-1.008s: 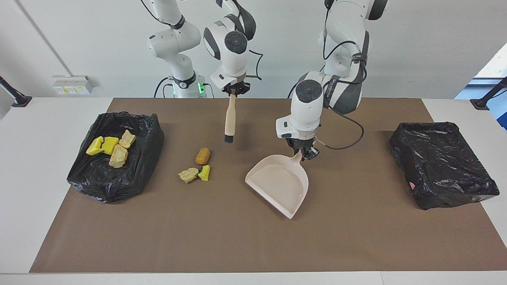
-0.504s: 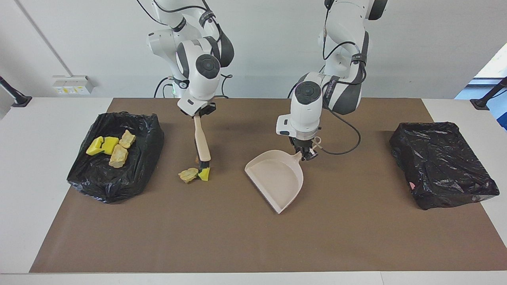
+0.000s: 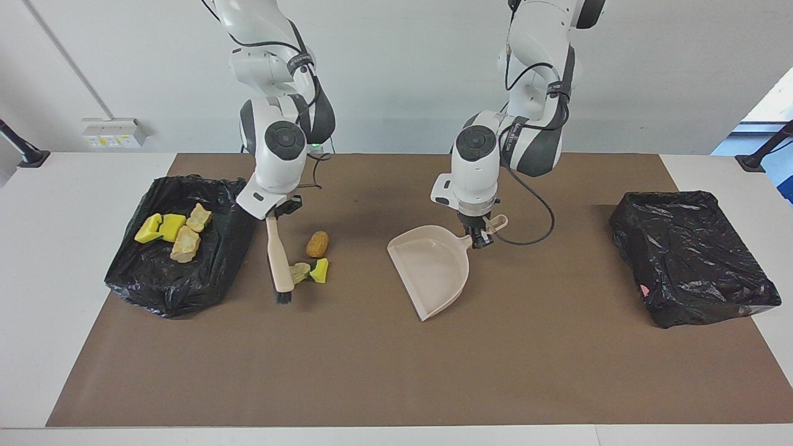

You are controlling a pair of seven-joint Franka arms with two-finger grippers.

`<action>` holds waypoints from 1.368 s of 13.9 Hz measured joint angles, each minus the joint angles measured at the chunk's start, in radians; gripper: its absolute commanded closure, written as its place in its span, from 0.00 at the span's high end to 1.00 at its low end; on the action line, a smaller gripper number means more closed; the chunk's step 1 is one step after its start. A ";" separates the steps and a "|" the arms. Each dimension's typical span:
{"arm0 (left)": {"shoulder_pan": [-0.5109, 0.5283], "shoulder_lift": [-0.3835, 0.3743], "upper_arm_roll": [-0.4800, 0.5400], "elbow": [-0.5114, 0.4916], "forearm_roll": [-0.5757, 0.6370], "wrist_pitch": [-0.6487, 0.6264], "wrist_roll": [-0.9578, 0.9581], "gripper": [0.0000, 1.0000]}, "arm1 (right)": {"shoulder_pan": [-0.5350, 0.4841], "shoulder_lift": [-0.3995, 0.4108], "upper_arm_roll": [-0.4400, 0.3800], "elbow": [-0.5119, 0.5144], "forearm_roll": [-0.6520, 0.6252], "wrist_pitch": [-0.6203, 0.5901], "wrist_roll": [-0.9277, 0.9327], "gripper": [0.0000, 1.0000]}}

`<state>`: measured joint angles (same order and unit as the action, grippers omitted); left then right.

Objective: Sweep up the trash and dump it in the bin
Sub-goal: 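Hold the dustpan with the left gripper while the right gripper takes the brush, then sweep the remaining bread and sponge pieces toward the dustpan with the right gripper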

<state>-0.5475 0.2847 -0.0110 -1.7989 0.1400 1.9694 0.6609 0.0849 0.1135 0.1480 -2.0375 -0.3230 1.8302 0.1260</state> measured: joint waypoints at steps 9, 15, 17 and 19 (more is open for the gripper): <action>-0.085 -0.072 -0.007 -0.096 0.030 -0.004 0.006 0.00 | -0.026 0.014 0.004 -0.064 0.206 -0.007 0.004 0.00; -0.086 -0.090 -0.005 -0.132 0.030 0.010 0.006 0.00 | 0.042 0.009 0.019 -0.057 0.389 -0.066 0.004 0.00; -0.086 -0.091 -0.004 -0.134 0.030 0.011 0.006 0.00 | 0.080 0.009 0.020 -0.047 0.469 -0.073 0.004 0.00; -0.086 -0.091 -0.004 -0.135 0.030 0.012 0.006 0.00 | 0.103 0.009 0.021 -0.036 0.553 -0.079 0.004 0.00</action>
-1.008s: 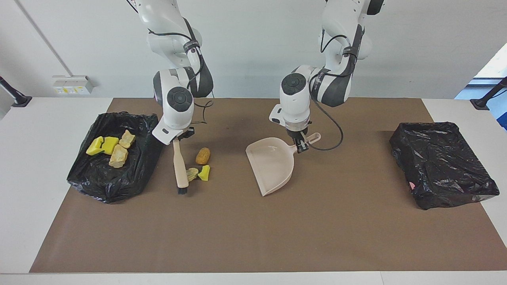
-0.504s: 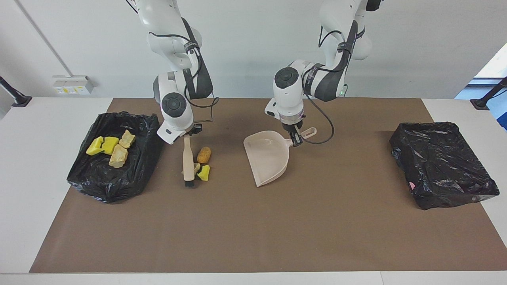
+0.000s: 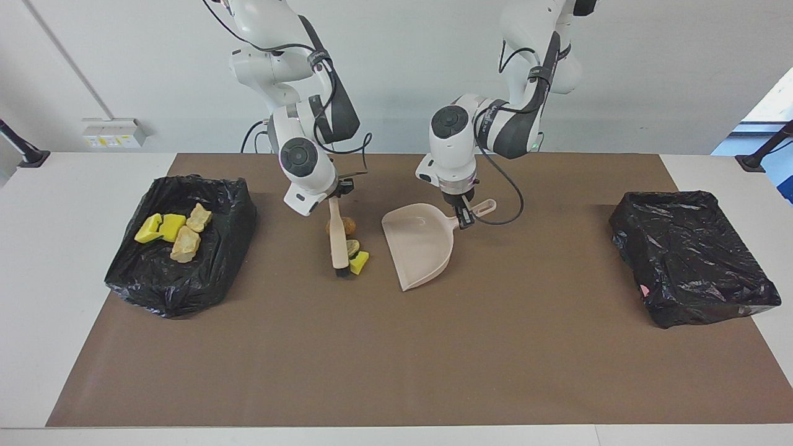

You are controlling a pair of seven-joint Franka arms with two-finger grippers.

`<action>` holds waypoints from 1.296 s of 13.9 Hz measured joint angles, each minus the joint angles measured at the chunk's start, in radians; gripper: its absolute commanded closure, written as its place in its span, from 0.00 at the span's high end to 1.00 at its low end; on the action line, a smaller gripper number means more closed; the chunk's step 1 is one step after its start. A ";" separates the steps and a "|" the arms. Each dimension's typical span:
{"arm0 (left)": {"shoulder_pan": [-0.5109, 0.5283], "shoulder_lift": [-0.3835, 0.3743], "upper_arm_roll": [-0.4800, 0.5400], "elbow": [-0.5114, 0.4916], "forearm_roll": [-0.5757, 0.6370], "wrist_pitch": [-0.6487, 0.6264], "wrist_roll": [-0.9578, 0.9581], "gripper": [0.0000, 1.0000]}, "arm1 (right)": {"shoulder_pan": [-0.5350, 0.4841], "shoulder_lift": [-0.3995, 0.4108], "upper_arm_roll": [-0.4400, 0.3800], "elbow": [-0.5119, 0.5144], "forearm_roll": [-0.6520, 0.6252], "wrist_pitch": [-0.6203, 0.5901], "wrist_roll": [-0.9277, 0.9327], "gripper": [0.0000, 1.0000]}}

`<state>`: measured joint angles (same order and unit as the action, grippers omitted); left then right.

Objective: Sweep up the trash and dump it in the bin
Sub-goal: 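Sweep the remaining bread and sponge pieces toward the dustpan with the right gripper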

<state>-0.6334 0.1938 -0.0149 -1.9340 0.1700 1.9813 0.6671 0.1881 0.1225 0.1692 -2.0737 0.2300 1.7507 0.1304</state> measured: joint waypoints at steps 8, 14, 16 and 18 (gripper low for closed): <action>0.000 -0.004 0.002 -0.010 0.000 0.002 0.000 0.00 | 0.119 0.002 0.003 0.049 0.264 0.000 0.073 0.00; 0.000 -0.009 0.003 -0.021 0.000 0.009 0.000 0.00 | 0.105 -0.010 -0.020 0.144 0.271 -0.066 0.129 0.00; 0.000 -0.009 0.003 -0.022 0.000 0.009 0.000 0.00 | 0.065 -0.044 -0.032 0.157 0.172 -0.119 0.193 0.00; 0.000 -0.010 0.003 -0.022 0.000 0.010 0.000 0.00 | 0.027 -0.071 -0.037 0.150 0.082 -0.177 0.246 0.00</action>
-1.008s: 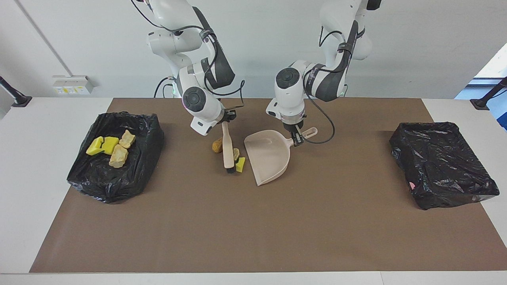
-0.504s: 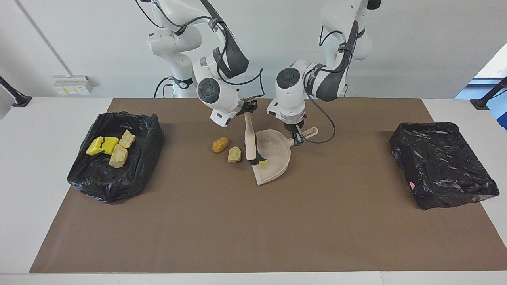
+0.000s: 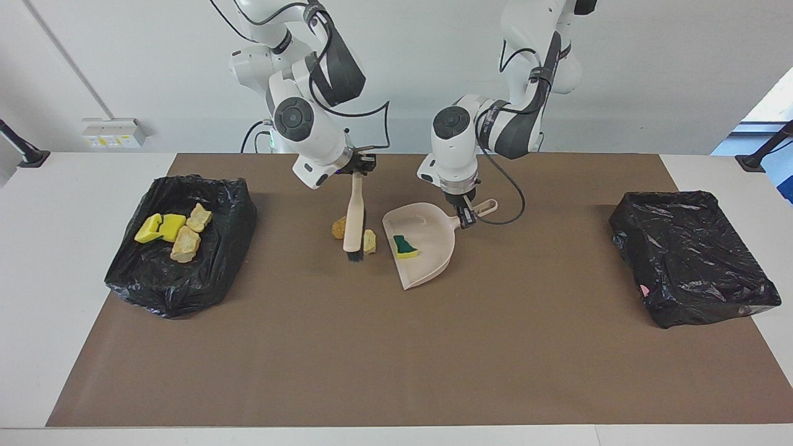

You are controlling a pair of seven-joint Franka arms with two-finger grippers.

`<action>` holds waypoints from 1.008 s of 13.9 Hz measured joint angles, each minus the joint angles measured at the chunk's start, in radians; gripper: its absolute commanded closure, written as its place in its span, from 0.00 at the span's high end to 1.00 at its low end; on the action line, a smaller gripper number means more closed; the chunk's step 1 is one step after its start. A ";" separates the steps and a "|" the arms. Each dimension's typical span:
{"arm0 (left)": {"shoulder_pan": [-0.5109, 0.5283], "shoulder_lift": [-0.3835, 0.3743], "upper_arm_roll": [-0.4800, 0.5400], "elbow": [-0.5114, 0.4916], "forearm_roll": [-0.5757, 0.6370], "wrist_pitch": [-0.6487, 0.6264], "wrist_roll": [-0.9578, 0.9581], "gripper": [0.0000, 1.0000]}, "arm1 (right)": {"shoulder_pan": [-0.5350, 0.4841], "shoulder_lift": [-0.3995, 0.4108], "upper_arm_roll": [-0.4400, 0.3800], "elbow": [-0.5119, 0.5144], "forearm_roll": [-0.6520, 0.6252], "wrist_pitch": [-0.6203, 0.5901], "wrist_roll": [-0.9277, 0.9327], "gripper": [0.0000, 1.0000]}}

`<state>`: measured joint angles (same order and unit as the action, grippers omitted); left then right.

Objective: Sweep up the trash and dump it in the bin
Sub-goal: 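Sweep the remaining bread and sponge pieces toward the dustpan with the right gripper, then brush the gathered pieces into the held dustpan with the right gripper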

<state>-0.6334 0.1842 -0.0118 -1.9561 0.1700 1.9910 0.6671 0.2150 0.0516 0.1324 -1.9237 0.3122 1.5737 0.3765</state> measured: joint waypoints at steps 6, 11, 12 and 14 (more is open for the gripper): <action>0.000 0.000 0.002 -0.003 0.001 0.019 0.055 0.00 | -0.028 -0.108 0.000 -0.240 -0.121 0.034 0.158 0.00; 0.000 0.000 0.002 -0.009 0.001 0.022 0.060 0.00 | -0.029 -0.134 0.008 -0.389 -0.062 0.150 0.168 0.00; 0.000 -0.001 0.002 -0.010 0.001 0.023 0.060 0.00 | -0.010 -0.133 0.009 -0.400 -0.025 0.175 0.173 0.00; 0.000 -0.002 0.002 -0.012 0.001 0.025 0.060 0.00 | 0.054 -0.123 0.013 -0.405 0.048 0.223 0.216 0.00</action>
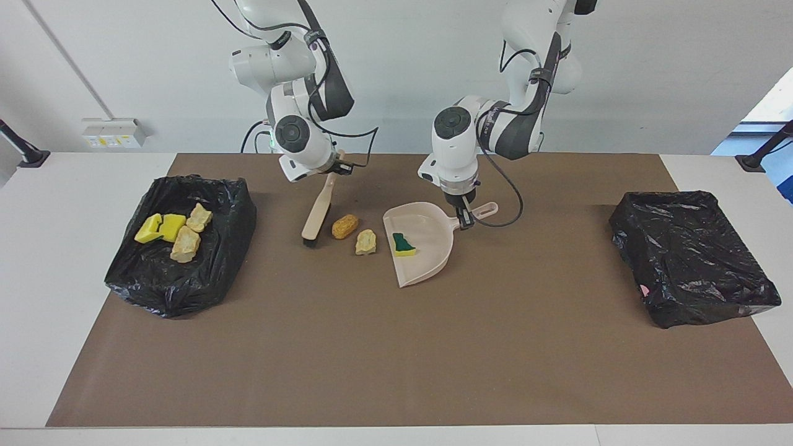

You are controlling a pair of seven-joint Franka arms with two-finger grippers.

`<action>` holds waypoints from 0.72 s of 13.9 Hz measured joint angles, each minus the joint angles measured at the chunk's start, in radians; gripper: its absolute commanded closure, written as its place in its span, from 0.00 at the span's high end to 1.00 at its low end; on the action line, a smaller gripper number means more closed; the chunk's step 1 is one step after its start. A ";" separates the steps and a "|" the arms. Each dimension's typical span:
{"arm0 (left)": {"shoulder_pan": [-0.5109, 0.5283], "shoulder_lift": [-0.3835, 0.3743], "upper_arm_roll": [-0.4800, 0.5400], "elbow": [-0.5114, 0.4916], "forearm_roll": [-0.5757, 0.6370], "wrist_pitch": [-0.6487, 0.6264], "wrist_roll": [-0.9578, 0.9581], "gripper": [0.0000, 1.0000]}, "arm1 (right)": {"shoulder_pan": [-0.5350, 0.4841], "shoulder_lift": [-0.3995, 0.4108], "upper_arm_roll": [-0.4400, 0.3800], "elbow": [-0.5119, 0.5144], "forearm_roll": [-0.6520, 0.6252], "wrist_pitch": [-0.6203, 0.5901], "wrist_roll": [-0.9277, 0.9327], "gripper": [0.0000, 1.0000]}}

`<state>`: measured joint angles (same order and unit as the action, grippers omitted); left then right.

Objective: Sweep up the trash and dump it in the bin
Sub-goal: 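Brush the gathered pieces into the held dustpan with the right gripper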

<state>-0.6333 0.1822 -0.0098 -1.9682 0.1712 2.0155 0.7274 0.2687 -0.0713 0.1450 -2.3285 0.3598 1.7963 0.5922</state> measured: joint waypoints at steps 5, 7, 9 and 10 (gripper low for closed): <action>0.000 -0.001 0.000 -0.002 0.000 0.001 0.001 0.00 | 0.086 0.126 0.007 0.113 0.087 0.049 0.008 0.00; 0.000 -0.001 0.000 -0.002 0.000 0.001 0.001 0.00 | 0.102 0.188 0.007 0.207 0.104 0.025 0.001 0.00; 0.000 -0.001 0.001 -0.002 0.000 0.001 0.001 0.00 | 0.123 0.219 0.009 0.273 0.107 0.004 -0.006 0.00; 0.000 -0.001 0.001 -0.002 0.000 0.001 0.001 0.00 | 0.128 0.224 0.014 0.287 0.128 0.004 -0.027 0.00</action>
<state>-0.6332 0.1811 -0.0087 -1.9701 0.1713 2.0169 0.7280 0.3968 0.1528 0.1588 -2.0415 0.4883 1.8008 0.5652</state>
